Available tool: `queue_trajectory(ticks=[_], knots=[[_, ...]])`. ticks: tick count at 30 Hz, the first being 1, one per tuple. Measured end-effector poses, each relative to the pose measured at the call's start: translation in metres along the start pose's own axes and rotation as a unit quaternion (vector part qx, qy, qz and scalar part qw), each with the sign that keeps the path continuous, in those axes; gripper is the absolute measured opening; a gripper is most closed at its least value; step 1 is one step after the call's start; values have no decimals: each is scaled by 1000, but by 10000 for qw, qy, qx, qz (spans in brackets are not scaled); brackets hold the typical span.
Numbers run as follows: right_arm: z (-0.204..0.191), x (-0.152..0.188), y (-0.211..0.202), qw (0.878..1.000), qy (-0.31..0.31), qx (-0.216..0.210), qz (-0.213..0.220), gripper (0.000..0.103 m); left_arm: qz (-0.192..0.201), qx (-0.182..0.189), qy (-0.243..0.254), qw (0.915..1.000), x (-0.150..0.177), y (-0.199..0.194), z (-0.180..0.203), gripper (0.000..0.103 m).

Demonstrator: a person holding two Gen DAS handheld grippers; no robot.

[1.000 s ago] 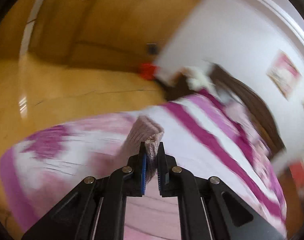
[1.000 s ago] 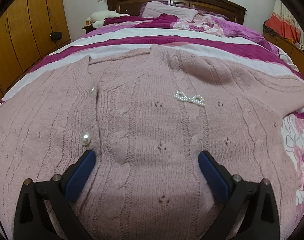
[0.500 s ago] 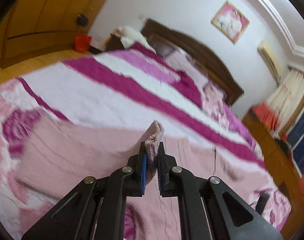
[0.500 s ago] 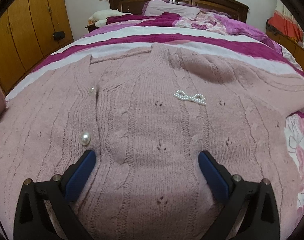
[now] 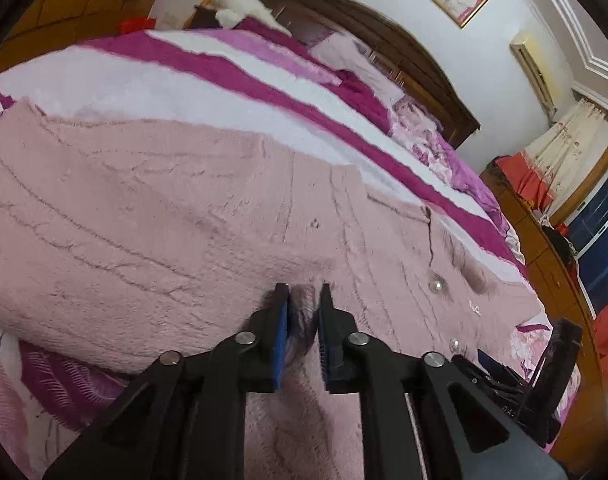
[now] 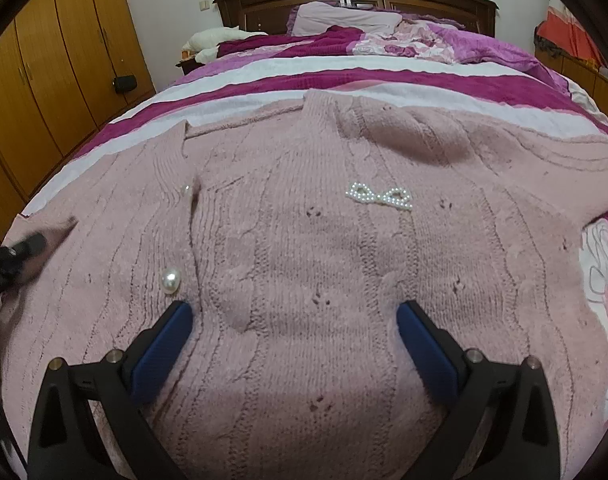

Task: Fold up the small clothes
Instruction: 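Carry the sleeve across the cardigan body with the left gripper and release, then move the right gripper to the other sleeve cuff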

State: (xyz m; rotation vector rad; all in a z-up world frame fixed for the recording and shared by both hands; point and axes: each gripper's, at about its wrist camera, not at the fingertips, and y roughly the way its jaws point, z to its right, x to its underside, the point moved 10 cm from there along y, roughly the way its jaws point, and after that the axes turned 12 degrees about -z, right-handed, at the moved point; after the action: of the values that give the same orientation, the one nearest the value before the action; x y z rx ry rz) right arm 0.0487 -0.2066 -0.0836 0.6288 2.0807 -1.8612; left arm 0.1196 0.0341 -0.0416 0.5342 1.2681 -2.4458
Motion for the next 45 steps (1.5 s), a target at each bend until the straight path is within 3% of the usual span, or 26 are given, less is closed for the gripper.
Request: queue_trajectory(ticks=[1, 5, 7, 10, 13, 15, 17, 19, 21, 22, 24, 25, 27, 31, 36, 40, 43, 44, 45], knots=[[0, 0, 0, 10000, -2, 4, -1, 103, 25, 50, 41, 10000, 1, 2, 3, 6], [0, 0, 0, 10000, 1, 7, -3, 103, -4, 109, 363, 9993, 11, 12, 23, 26], [0, 0, 0, 10000, -3, 14, -1, 103, 12, 396, 484, 9980, 16, 8, 32, 35], [0, 1, 0, 10000, -7, 40, -9, 103, 175, 908, 195, 9955, 21, -2, 25, 36], [-1, 0, 2, 9998, -57, 165, -51, 103, 305, 1689, -120, 9851, 22, -15, 16, 36], [-1, 0, 2, 9998, -62, 200, -65, 103, 394, 1881, -189, 9812, 23, -20, 13, 36], [-1, 0, 3, 9996, -19, 247, -149, 103, 220, 1179, 92, 9927, 28, -17, 14, 36], [-3, 3, 1, 9986, 6, 427, -319, 103, 162, 632, 439, 9969, 33, -15, 22, 36], [-10, 5, -4, 9959, -94, 674, -597, 102, 274, 572, 428, 9971, 34, -20, 22, 36], [-13, 2, -13, 9966, 37, 643, -505, 93, 358, 558, 297, 9974, 32, -25, 18, 36], [-29, -5, -34, 9994, 303, 129, -89, 74, 554, 209, 23, 9982, 27, -34, 4, 36], [-43, -11, -49, 9985, 447, -246, 219, 74, 644, 72, -117, 9978, 25, -40, -3, 36], [-71, -21, -61, 9963, 395, -595, 475, 74, 695, 226, -277, 9969, 20, -49, -9, 36], [-130, -34, -56, 9953, -113, -881, 380, 76, 804, 626, -243, 9945, 6, -73, -11, 36], [-180, -31, -19, 9915, -196, -1260, -276, 77, 868, 1088, -161, 9901, -19, -98, -18, 36], [-184, -24, 16, 9953, 66, -743, -610, 77, 695, 1211, -534, 9888, -32, -93, -40, 36], [-194, -26, 18, 9978, -48, -579, -327, 77, 344, 1373, -1003, 9848, -33, -73, -60, 36], [-203, -25, 19, 9975, -239, -581, -313, 73, 287, 1426, -1119, 9830, -32, -69, -64, 36], [-208, -24, 20, 9973, -337, -573, -325, 58, 241, 1458, -1276, 9807, -31, -65, -70, 36]])
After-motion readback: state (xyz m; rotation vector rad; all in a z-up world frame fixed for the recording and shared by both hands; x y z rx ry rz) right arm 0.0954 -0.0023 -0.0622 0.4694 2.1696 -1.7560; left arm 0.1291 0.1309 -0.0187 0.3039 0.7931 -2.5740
